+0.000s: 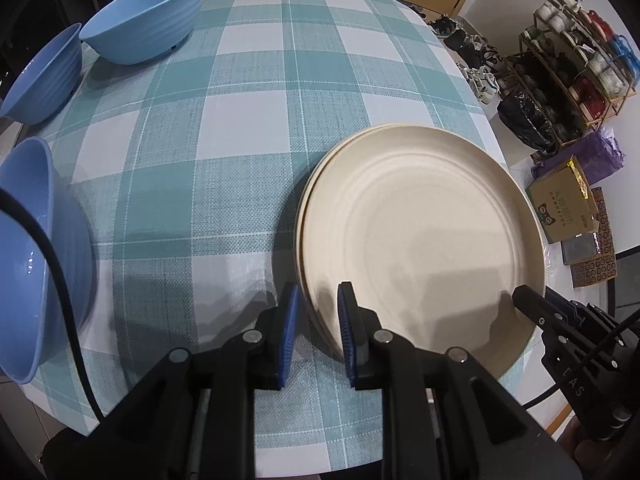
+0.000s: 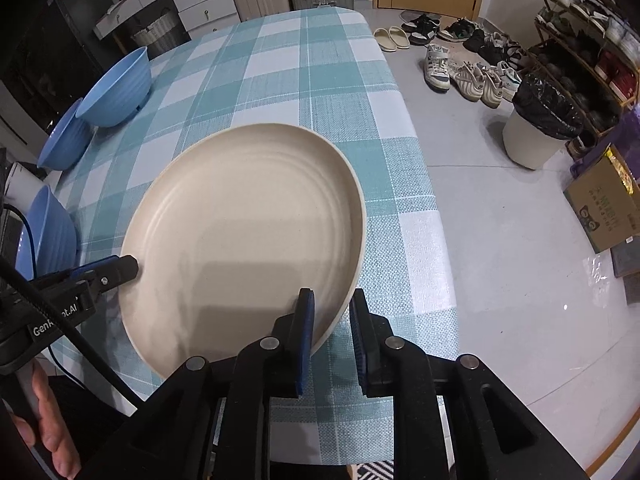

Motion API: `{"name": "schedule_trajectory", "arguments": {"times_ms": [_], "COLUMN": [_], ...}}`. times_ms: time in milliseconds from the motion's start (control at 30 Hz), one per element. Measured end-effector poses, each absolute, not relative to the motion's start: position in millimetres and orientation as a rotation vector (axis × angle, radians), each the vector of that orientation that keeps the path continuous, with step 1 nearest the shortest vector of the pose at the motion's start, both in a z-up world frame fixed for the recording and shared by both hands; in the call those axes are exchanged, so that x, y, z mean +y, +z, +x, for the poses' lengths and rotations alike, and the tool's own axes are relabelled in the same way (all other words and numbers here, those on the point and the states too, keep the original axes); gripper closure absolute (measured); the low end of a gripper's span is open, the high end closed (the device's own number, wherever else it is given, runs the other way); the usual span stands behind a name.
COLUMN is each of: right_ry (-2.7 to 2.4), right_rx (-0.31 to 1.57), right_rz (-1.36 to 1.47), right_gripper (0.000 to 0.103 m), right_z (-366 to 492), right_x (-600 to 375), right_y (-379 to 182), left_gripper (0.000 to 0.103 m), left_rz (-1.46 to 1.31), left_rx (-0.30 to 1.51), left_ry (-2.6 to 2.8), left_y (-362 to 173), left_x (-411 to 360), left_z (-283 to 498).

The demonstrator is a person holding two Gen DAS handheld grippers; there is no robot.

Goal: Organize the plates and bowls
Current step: 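Carry the cream plate with both grippers and lower it onto the plate stack, then open both grippers and back away from the stacked cream plates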

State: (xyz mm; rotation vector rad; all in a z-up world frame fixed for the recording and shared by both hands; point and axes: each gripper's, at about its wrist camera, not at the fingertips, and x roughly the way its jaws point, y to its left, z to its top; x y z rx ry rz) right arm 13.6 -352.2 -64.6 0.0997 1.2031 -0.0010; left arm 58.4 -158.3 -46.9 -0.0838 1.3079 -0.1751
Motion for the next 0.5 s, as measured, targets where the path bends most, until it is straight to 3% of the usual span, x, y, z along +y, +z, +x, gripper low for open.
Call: {"name": "schedule_trajectory", "arguments": {"times_ms": [500], "right_ry": [0.032], "right_rx": [1.212], "right_rz": [0.183], "right_gripper": [0.083], "right_z": [13], "right_x": [-356], "right_y": [-80], "left_gripper": [0.084], "left_rz": [-0.096], "left_rx": [1.3], "left_ry": [-0.179], "left_y": [-43], "left_x": [-156], "left_z": [55]}}
